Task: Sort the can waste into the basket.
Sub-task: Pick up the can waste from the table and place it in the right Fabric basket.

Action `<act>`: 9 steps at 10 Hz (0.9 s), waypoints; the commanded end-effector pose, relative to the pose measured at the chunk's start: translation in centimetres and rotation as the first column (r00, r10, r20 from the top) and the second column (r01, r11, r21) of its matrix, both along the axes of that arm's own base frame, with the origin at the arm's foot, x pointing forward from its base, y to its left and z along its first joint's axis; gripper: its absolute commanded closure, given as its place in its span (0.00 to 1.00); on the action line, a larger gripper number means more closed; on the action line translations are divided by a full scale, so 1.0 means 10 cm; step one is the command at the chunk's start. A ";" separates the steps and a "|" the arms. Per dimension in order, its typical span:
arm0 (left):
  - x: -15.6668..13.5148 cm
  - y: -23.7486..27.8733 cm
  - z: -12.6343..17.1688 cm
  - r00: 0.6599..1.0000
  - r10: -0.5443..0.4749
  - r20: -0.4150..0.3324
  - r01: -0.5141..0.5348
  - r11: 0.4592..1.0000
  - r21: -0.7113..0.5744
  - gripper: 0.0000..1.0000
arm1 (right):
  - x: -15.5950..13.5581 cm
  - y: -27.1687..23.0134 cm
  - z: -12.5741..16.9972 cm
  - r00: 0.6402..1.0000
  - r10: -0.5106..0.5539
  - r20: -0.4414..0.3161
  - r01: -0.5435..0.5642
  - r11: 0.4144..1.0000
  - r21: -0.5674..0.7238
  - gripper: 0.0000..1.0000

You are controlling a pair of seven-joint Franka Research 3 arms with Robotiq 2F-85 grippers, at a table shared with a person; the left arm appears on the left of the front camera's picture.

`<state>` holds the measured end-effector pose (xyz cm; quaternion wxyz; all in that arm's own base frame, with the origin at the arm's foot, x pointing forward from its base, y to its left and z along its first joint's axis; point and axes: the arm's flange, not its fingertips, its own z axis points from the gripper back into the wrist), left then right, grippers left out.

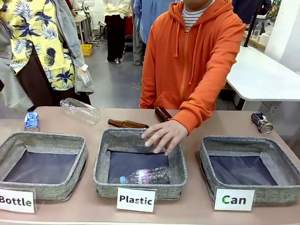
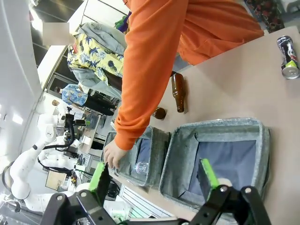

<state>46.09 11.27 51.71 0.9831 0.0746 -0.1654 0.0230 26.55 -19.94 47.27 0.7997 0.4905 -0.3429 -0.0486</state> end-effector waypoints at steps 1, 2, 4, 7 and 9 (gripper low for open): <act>0.10 -0.03 -0.02 1.000 -0.008 0.020 0.008 1.000 -0.025 0.00 | 0.04 -0.02 0.02 0.999 0.001 0.039 -0.001 1.000 0.003 0.00; 0.23 -0.05 -0.05 0.999 -0.035 0.023 0.036 0.998 -0.042 0.00 | 0.04 -0.02 0.02 0.999 0.001 0.039 -0.001 1.000 0.003 0.00; 0.67 -0.06 -0.18 0.998 -0.066 -0.023 0.063 0.992 -0.105 0.00 | 0.04 -0.02 0.02 0.999 0.001 0.039 -0.001 1.000 0.003 0.00; 1.02 -0.02 -0.45 0.996 -0.075 -0.050 0.063 0.974 -0.217 0.00 | 0.04 -0.02 0.02 0.999 0.001 0.039 -0.001 1.000 0.003 0.00; 1.12 -0.02 -0.62 0.998 -0.052 -0.024 0.044 0.964 -0.261 0.00 | 0.04 -0.02 0.02 0.999 0.001 0.039 -0.001 1.000 0.003 0.00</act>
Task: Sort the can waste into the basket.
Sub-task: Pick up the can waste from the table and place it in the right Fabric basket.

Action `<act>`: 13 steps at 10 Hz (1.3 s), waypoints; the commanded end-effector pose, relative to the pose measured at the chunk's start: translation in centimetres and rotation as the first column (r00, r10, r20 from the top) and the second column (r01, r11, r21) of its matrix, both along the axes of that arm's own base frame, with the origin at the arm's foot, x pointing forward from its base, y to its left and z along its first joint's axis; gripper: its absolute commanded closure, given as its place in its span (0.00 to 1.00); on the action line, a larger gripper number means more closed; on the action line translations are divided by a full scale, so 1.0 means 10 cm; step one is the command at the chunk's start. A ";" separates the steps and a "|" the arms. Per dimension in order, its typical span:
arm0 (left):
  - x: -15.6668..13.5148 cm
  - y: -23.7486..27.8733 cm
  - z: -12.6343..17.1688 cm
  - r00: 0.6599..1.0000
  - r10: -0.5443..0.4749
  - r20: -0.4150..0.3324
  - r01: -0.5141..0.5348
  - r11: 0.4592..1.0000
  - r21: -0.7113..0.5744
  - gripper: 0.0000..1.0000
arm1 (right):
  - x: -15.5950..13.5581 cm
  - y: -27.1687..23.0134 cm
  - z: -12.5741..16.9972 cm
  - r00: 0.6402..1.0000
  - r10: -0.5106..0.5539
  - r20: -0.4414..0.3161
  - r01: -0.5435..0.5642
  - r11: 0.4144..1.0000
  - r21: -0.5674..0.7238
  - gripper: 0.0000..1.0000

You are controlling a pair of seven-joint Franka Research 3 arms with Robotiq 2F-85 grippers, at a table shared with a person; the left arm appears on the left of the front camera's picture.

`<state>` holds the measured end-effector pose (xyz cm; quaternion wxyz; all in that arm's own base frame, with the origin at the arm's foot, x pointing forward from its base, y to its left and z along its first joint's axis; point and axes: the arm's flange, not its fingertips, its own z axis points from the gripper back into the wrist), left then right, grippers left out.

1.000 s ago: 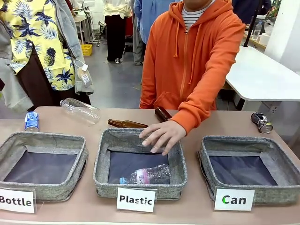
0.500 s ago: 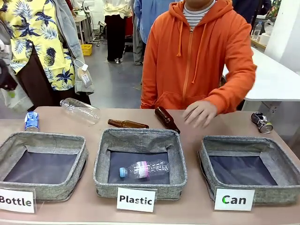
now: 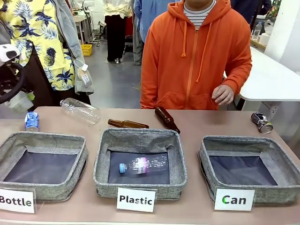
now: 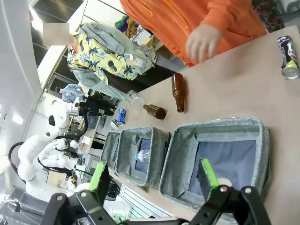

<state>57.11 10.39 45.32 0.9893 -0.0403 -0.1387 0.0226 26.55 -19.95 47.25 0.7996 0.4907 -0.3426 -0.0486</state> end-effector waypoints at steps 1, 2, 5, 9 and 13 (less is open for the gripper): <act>0.07 0.10 -0.06 1.000 0.010 0.017 -0.009 0.996 -0.083 0.00 | 0.04 -0.02 0.02 0.999 0.001 0.039 -0.001 1.000 0.003 0.00; 0.11 0.12 -0.13 0.999 0.036 0.009 -0.034 0.993 -0.117 0.00 | 0.04 -0.02 0.02 0.999 0.001 0.039 -0.001 1.000 0.003 0.00; 0.25 0.13 -0.34 0.988 0.156 0.009 -0.150 0.960 -0.236 0.00 | 0.04 -0.02 0.02 0.999 0.001 0.039 -0.001 1.000 0.003 0.00; 0.39 0.16 -0.53 0.958 0.281 -0.056 -0.287 0.938 -0.195 0.00 | 0.04 -0.02 0.02 0.999 0.001 0.039 -0.001 1.000 0.003 0.00; 0.55 0.18 -0.84 0.903 0.410 -0.131 -0.424 0.899 -0.110 0.00 | 0.04 -0.02 0.02 0.999 0.001 0.039 -0.001 1.000 0.003 0.00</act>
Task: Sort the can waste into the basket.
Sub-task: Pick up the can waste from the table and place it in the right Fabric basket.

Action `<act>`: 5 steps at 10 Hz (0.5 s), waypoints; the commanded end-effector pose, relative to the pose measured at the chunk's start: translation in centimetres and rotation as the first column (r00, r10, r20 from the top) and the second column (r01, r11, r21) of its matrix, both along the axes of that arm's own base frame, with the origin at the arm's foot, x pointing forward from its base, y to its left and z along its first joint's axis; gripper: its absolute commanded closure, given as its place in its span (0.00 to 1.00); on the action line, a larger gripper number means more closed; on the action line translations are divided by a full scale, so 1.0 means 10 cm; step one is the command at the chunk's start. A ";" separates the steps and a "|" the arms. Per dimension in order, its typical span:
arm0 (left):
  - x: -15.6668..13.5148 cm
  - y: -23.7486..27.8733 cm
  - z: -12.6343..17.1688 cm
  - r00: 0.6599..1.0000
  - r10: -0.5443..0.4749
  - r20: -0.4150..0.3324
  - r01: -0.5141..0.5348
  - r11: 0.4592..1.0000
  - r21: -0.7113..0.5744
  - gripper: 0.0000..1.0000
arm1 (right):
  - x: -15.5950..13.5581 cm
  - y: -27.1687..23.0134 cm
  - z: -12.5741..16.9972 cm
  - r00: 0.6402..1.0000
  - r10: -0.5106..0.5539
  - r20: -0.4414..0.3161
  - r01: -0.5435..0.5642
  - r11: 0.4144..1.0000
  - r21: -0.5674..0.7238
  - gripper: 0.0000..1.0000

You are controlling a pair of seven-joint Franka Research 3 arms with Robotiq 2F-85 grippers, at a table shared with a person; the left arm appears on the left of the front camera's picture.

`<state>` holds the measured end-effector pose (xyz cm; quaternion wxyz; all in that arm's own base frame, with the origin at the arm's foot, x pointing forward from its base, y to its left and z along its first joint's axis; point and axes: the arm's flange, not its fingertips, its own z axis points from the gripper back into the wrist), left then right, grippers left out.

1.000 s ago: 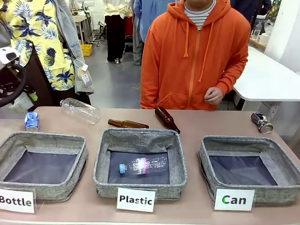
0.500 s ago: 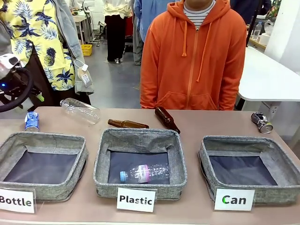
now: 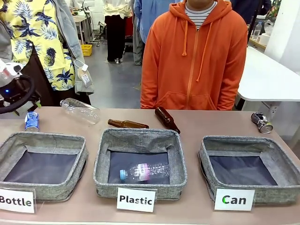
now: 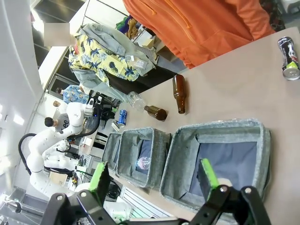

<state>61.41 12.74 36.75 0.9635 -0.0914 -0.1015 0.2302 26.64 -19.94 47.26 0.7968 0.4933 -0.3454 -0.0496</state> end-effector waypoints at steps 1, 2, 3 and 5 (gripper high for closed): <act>0.17 -0.10 -0.12 0.995 0.056 -0.083 -0.050 0.996 0.069 0.00 | 0.03 -0.02 0.02 0.999 0.004 0.033 -0.003 1.000 -0.004 0.00; 0.19 -0.15 -0.21 0.991 0.057 -0.120 -0.050 0.997 0.067 0.00 | 0.03 -0.02 0.02 0.999 0.004 0.033 -0.003 1.000 -0.004 0.00; 0.22 -0.18 -0.27 0.987 0.063 -0.145 -0.053 0.996 0.071 0.00 | 0.03 -0.02 0.02 0.999 0.004 0.033 -0.003 1.000 -0.004 0.00; 0.27 -0.21 -0.37 0.981 0.072 -0.178 -0.054 0.993 0.103 0.00 | 0.03 -0.02 0.02 0.999 0.004 0.033 -0.003 1.000 -0.004 0.00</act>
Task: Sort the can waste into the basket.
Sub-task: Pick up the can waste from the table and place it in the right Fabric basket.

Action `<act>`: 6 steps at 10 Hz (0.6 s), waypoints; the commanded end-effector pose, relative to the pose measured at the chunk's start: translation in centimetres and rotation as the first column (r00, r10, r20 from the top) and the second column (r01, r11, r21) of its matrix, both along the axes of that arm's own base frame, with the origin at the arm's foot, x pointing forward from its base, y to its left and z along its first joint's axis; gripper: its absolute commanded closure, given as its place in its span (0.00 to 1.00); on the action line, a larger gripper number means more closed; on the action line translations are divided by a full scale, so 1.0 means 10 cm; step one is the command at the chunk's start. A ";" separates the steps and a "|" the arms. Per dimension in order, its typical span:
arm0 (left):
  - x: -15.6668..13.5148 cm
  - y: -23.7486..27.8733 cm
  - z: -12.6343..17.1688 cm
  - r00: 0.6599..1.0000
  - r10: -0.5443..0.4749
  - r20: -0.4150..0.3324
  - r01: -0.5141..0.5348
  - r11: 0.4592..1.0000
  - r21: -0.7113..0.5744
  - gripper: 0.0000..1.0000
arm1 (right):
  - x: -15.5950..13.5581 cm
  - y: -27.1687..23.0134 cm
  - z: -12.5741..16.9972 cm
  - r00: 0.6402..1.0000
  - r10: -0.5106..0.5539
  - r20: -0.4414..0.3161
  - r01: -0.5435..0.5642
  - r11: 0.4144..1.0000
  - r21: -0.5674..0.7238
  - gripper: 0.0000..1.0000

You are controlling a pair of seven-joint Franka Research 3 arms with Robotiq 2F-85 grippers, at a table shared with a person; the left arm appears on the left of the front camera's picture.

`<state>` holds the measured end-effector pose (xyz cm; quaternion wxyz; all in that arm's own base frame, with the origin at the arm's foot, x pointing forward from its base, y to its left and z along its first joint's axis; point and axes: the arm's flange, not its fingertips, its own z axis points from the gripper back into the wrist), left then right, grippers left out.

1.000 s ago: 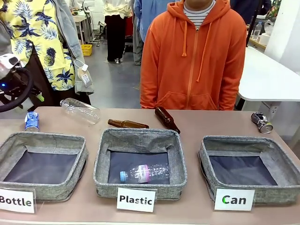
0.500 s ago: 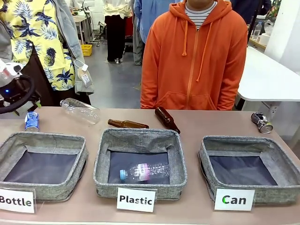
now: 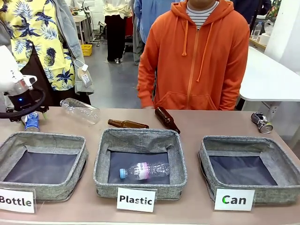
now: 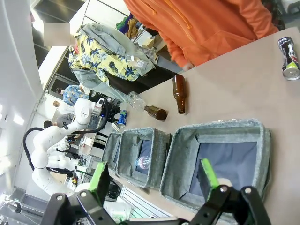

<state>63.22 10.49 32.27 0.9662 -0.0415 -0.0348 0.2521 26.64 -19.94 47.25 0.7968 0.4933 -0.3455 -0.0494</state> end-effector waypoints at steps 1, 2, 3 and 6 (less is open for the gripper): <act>0.11 0.02 0.06 0.999 0.022 -0.033 -0.021 0.999 0.046 0.00 | 0.03 -0.02 0.02 0.999 0.003 0.033 -0.003 1.000 -0.004 0.00; 0.12 0.04 0.05 0.999 0.028 -0.027 -0.026 0.997 0.068 0.28 | 0.03 -0.02 0.02 0.999 0.003 0.033 -0.003 1.000 -0.004 0.00; 0.11 0.04 0.05 0.999 0.042 -0.030 -0.039 0.996 0.081 0.60 | 0.03 -0.02 0.02 0.999 0.003 0.033 -0.003 1.000 -0.004 0.00; 0.10 0.04 0.06 0.997 0.068 -0.028 -0.064 0.991 0.114 1.00 | 0.03 -0.02 0.02 0.999 0.003 0.033 -0.003 1.000 -0.004 0.00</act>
